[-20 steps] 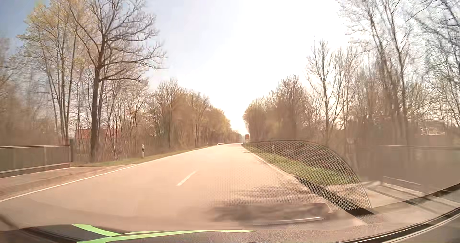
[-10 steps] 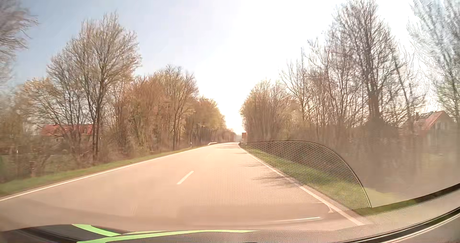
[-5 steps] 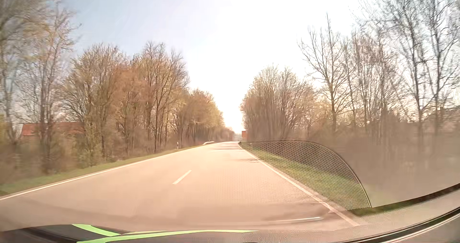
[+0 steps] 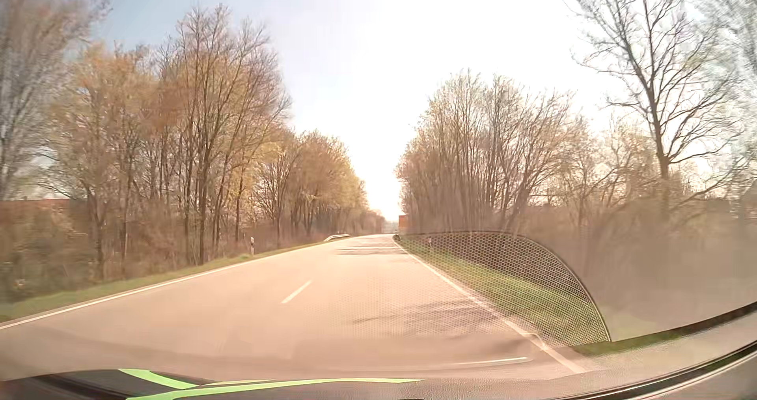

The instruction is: Follow the waypoints while adhering to traffic rules and regulations

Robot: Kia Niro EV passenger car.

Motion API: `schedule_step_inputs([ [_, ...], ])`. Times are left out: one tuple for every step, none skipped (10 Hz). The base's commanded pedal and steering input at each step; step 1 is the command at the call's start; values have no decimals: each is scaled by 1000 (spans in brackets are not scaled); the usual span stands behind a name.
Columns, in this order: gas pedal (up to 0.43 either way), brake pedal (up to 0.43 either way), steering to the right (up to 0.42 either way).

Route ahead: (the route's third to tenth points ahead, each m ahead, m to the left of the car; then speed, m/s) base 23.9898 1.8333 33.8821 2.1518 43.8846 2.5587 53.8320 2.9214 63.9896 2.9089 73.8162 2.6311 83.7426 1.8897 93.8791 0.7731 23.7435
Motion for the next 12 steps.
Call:
schedule_step_inputs([
  [268, 0, 0],
  [268, 0, 0],
  [268, 0, 0],
  [268, 0, 0],
  [268, 0, 0],
  [268, 0, 0],
  [268, 0, 0],
  [268, 0, 0],
  [268, 0, 0],
  [268, 0, 0],
  [268, 0, 0],
  [268, 0, 0],
])
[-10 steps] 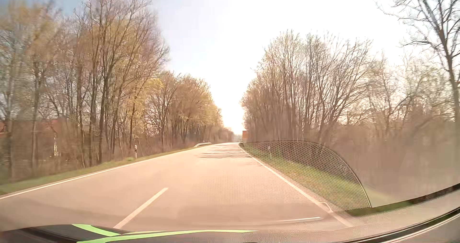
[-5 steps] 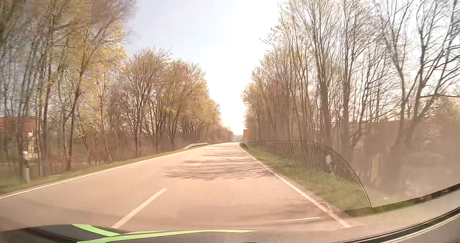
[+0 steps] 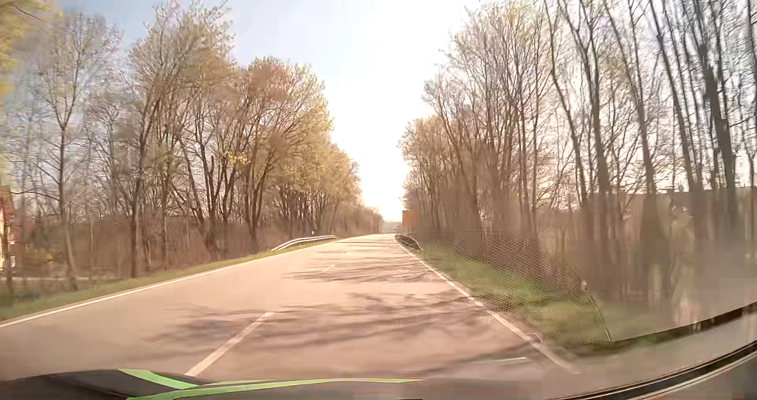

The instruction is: Follow the waypoints while adhering to traffic rules and regulations

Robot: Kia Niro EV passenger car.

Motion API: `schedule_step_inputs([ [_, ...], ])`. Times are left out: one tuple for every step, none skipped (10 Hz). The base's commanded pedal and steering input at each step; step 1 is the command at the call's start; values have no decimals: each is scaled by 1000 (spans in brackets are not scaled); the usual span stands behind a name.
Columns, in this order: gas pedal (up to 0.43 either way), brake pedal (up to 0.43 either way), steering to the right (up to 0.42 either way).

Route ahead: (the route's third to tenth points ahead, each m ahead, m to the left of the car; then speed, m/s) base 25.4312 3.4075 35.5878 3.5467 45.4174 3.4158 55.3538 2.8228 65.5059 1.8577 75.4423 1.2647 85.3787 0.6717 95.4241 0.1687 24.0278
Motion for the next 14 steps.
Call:
schedule_step_inputs([
  [268, 0, 0],
  [268, 0, 0],
  [268, 0, 0],
  [268, 0, 0],
  [268, 0, 0],
  [268, 0, 0],
  [268, 0, 0],
  [268, 0, 0],
  [268, 0, 0],
  [268, 0, 0],
  [268, 0, 0],
  [268, 0, 0],
  [268, 0, 1],
  [268, 0, 1],
])
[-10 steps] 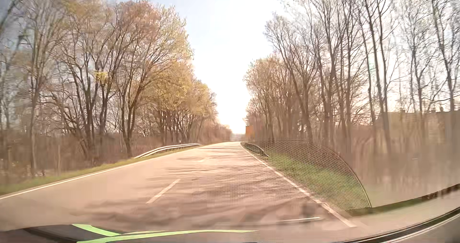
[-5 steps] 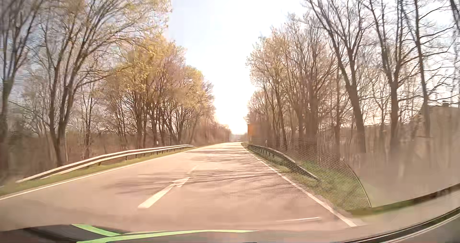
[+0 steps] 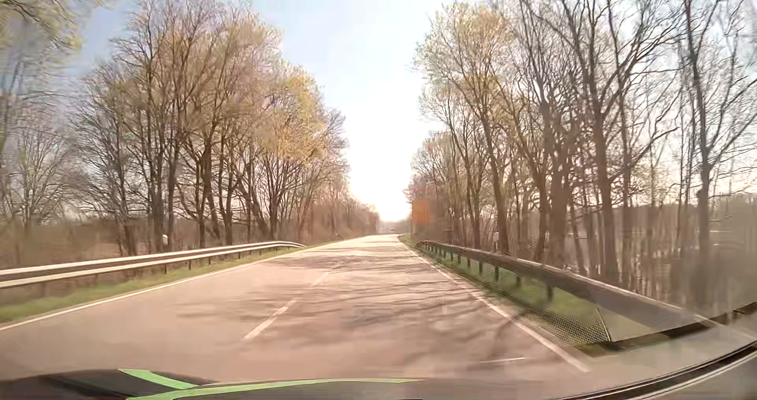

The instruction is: Follow the waypoints while adhering to traffic rules and regulations

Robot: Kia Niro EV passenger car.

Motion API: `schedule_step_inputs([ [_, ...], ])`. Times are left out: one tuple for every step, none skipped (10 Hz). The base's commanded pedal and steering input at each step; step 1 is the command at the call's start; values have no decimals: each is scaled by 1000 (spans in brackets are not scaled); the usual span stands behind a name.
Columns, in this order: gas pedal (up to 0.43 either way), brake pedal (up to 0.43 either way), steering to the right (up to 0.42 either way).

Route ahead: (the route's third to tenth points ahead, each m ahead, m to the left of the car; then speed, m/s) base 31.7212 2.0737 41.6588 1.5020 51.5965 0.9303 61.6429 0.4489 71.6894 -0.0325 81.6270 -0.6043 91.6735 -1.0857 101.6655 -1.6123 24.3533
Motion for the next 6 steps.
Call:
schedule_step_inputs([
  [268, 0, 1],
  [268, 0, 1],
  [268, 0, 2],
  [268, 0, 2],
  [268, 0, 2],
  [268, 0, 3],
])
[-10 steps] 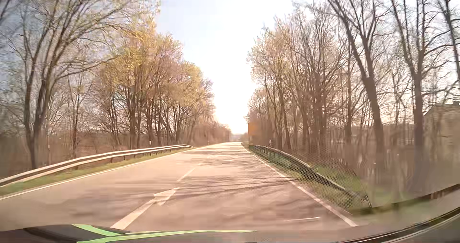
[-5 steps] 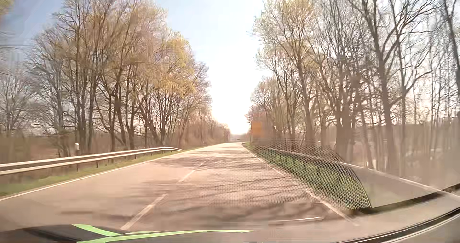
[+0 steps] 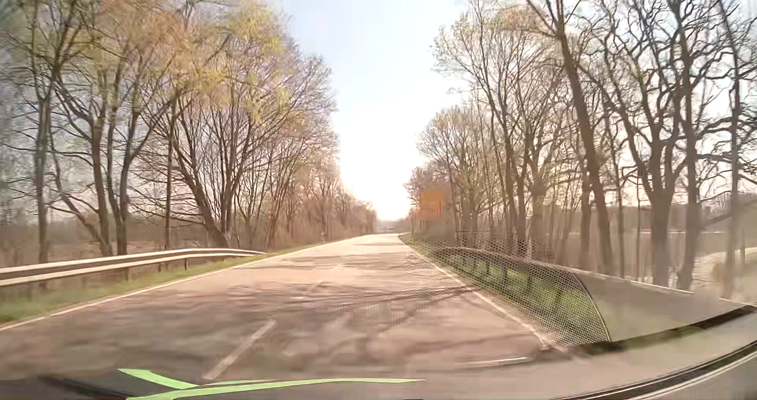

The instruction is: Follow the waypoints while adhering to traffic rules and regulations

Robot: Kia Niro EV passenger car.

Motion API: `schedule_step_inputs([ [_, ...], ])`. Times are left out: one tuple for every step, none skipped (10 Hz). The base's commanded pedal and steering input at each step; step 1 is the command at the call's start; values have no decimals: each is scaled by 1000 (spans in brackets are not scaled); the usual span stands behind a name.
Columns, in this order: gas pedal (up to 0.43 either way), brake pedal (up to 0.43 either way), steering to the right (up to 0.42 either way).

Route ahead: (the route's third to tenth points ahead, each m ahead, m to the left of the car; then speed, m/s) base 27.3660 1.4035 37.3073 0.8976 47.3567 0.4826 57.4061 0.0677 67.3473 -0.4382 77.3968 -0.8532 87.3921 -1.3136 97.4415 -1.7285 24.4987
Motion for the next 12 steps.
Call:
schedule_step_inputs([
  [268, 0, 2],
  [268, 0, 2],
  [268, 0, 3],
  [268, 0, 2],
  [268, 0, 2],
  [268, 0, 2],
  [268, 0, 2],
  [268, 0, 2],
  [268, 0, 2],
  [268, 0, 2],
  [268, 0, 2],
  [268, 0, 2],
])
